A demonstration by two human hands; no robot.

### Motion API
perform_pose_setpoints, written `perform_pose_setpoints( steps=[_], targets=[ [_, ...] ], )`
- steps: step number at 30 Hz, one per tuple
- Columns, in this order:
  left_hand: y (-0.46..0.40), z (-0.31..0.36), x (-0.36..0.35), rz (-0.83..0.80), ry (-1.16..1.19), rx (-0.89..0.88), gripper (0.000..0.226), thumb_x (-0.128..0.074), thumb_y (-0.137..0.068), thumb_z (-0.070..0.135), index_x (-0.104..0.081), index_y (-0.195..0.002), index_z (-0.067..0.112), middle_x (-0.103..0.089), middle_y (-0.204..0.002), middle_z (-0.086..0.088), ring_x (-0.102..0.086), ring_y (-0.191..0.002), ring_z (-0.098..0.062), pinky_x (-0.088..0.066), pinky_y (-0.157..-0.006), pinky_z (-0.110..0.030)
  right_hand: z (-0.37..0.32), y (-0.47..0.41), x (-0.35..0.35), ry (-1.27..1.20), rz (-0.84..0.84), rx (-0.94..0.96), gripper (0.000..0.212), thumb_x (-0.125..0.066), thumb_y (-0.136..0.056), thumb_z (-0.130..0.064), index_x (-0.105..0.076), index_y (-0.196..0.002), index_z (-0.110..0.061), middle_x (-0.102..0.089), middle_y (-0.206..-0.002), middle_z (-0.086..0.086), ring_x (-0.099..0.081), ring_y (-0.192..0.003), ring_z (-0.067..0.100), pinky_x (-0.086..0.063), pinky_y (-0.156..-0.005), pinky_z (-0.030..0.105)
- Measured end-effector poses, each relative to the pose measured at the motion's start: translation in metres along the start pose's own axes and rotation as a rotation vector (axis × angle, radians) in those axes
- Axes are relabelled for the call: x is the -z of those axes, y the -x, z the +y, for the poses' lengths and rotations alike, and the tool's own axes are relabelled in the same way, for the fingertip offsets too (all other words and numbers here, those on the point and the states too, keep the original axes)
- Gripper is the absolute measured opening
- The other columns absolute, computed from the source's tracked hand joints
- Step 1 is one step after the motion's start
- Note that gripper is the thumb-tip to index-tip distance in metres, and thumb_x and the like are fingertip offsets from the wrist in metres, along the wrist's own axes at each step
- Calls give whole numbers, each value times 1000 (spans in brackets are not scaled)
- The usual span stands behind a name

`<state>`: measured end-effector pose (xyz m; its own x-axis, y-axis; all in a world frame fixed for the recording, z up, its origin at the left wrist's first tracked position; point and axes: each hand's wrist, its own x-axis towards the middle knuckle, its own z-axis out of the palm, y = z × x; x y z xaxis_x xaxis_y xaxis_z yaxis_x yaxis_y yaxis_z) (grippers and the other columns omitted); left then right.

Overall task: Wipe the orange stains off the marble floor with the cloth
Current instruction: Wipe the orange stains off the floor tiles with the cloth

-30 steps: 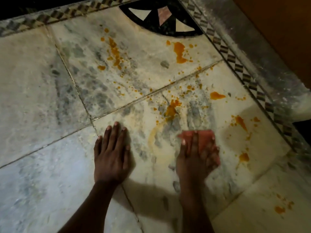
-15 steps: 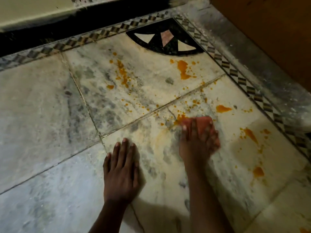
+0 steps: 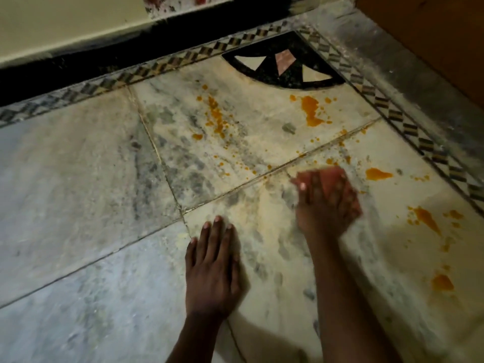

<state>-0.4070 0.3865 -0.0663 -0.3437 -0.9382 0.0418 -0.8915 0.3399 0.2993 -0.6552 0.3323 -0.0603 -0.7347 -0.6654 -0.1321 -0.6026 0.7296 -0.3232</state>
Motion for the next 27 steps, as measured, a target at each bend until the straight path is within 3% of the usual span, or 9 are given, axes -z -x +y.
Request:
perform_pose_setpoints(
  steps=[3,7,10,13,15,17,21,24,27],
  targets=[
    [0,0,-1,-7,-8,-4,68,-49,-99,34,-32,-164,24,-17,-176,1,-15,-163,-20,-27,-126,-53,-25,31,-21,90,-23,307,55,-29,-103,-64,-26,-157,-59,-10,-177,2,-10,-161,40,-9,-126,65],
    [1,1,-2,25,-16,-8,65,-50,-100,33,-35,-163,23,-21,-175,0,-18,-163,-21,-28,-125,-54,47,139,-5,209,-3,573,55,-35,-103,-66,-28,-157,-59,-19,-176,-3,-22,-161,33,-24,-124,60],
    [0,1,-3,33,-19,-3,65,-47,-101,34,-34,-164,22,-20,-175,0,-17,-163,-21,-27,-125,-53,88,114,14,227,-6,376,58,-32,-98,-69,-37,-155,-56,-24,-175,2,-30,-156,37,-27,-121,61],
    [1,-1,-5,25,-44,-23,64,-37,-103,39,-32,-165,22,-18,-176,-1,-17,-163,-22,-24,-127,-52,41,39,2,97,50,82,66,-19,-95,-75,-44,-152,-54,-23,-175,4,-23,-157,41,-18,-123,66],
    [1,-1,-5,21,-44,-24,64,-33,-103,40,-31,-165,22,-18,-176,-1,-16,-163,-23,-22,-127,-52,-1,23,-13,73,58,131,64,-18,-96,-76,-38,-153,-55,-22,-175,5,-19,-159,43,-13,-124,68],
    [0,-1,-4,13,-40,-29,65,-30,-103,40,-31,-165,21,-18,-176,-2,-16,-163,-24,-23,-127,-53,-15,51,-19,133,12,313,57,-20,-100,-73,-26,-155,-60,-16,-176,3,-14,-161,41,-11,-126,66],
    [-1,-2,0,-2,-30,-20,64,-31,-104,40,-31,-165,19,-17,-176,-3,-16,-163,-26,-24,-126,-55,63,170,10,238,-58,510,56,-27,-102,-71,-22,-157,-62,-12,-177,-4,-15,-162,32,-21,-126,59],
    [0,1,2,-2,-17,-18,65,-30,-104,41,-30,-165,19,-16,-176,-4,-15,-163,-26,-21,-128,-54,106,158,26,216,-72,288,56,-19,-100,-74,-27,-154,-64,-13,-177,-3,-24,-159,36,-23,-124,60],
    [0,0,2,-11,-6,-19,66,-28,-104,43,-28,-166,20,-14,-176,-4,-12,-164,-26,-17,-129,-52,67,91,12,120,-29,106,62,-11,-93,-79,-24,-153,-67,-13,-177,-1,-15,-160,38,-11,-126,63]
  ],
)
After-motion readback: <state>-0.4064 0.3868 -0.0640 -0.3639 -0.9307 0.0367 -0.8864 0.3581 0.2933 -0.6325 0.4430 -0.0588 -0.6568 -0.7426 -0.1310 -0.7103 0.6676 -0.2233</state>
